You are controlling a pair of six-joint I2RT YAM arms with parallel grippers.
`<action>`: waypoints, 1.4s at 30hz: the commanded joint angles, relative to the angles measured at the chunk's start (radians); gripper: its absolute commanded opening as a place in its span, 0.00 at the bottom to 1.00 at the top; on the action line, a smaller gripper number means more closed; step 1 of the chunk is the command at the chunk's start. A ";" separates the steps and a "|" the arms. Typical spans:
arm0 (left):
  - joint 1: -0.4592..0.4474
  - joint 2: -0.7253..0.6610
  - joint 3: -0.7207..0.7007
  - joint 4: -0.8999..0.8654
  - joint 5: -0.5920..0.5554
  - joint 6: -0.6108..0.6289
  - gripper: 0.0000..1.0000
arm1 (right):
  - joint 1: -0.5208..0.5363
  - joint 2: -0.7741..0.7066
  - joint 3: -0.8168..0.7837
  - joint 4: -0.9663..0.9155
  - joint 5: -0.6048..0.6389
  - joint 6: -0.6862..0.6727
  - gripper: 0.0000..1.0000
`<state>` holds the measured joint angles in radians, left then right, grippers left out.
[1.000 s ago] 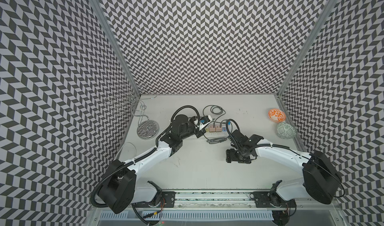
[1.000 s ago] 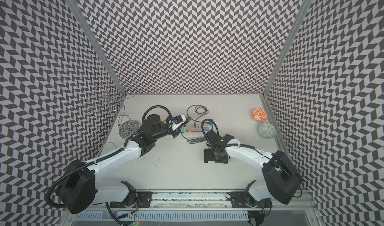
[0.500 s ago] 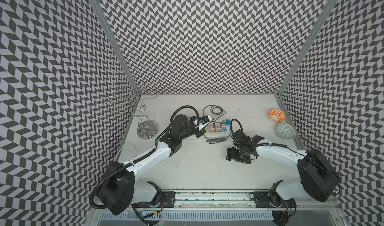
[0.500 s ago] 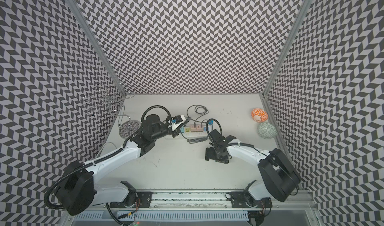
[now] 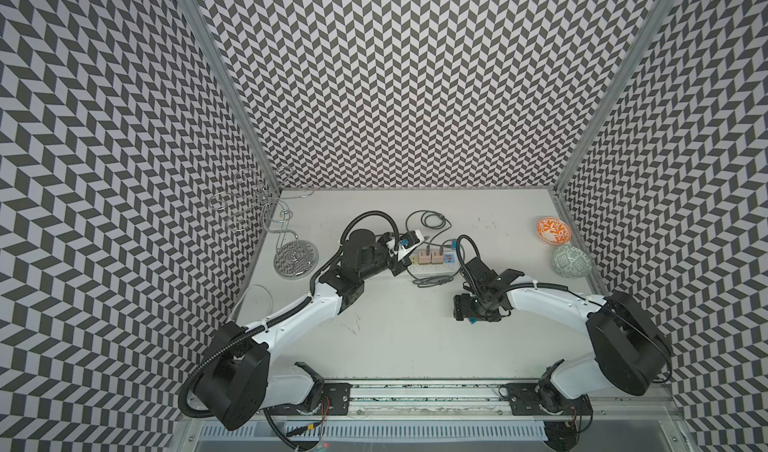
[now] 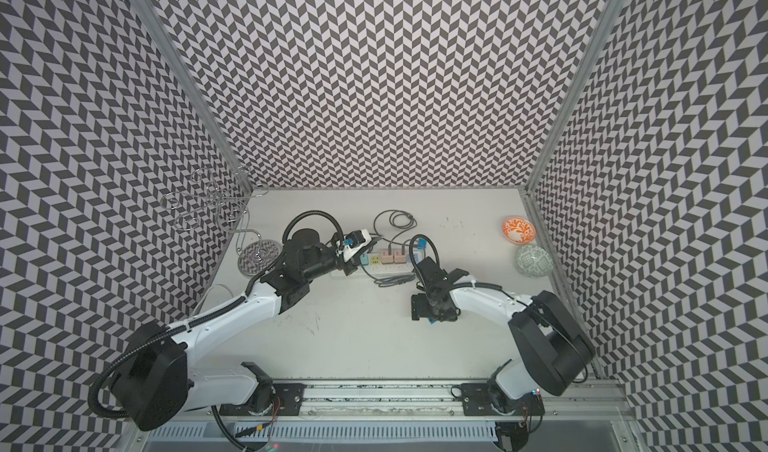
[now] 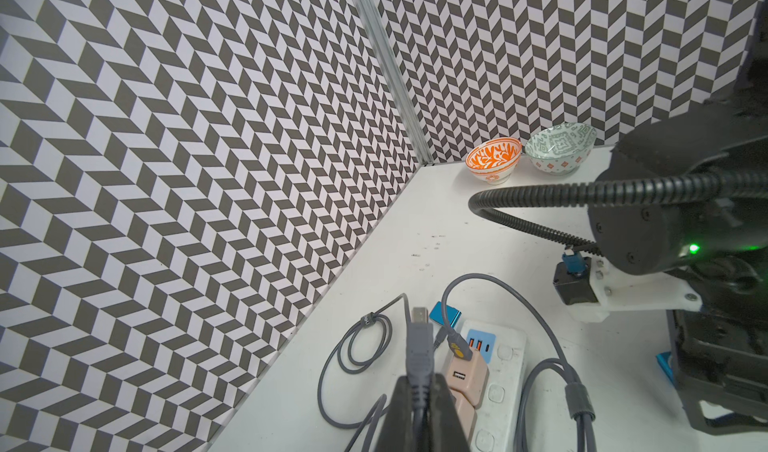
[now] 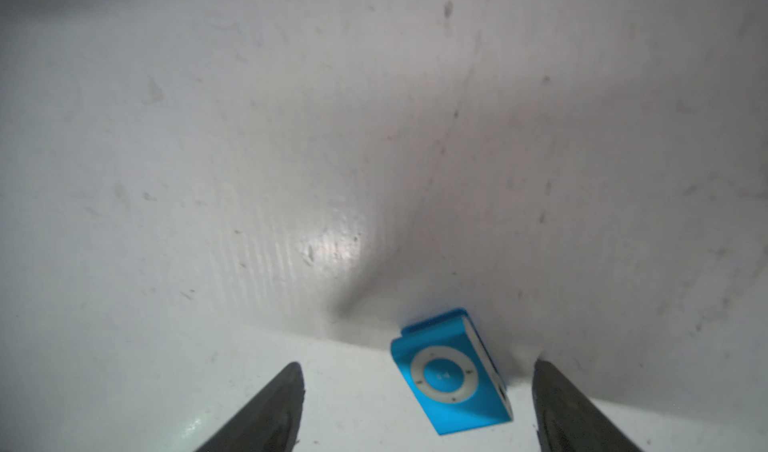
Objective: Charge mp3
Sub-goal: Adjust the mp3 player at the center of the board.
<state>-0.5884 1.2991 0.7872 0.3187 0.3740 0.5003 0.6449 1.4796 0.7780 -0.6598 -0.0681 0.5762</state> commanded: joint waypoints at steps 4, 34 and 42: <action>0.003 0.009 0.013 0.000 0.013 -0.003 0.02 | 0.048 -0.070 -0.051 0.011 0.084 -0.002 0.80; 0.004 0.013 0.007 0.006 0.023 -0.012 0.02 | 0.150 -0.032 0.008 0.030 -0.133 0.148 0.72; 0.004 0.009 0.004 0.003 0.009 -0.006 0.02 | 0.147 0.032 0.017 0.071 -0.073 0.132 0.73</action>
<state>-0.5884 1.3037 0.7872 0.3191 0.3801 0.4965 0.7898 1.4921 0.7811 -0.6167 -0.1761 0.7074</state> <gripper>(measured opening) 0.090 0.726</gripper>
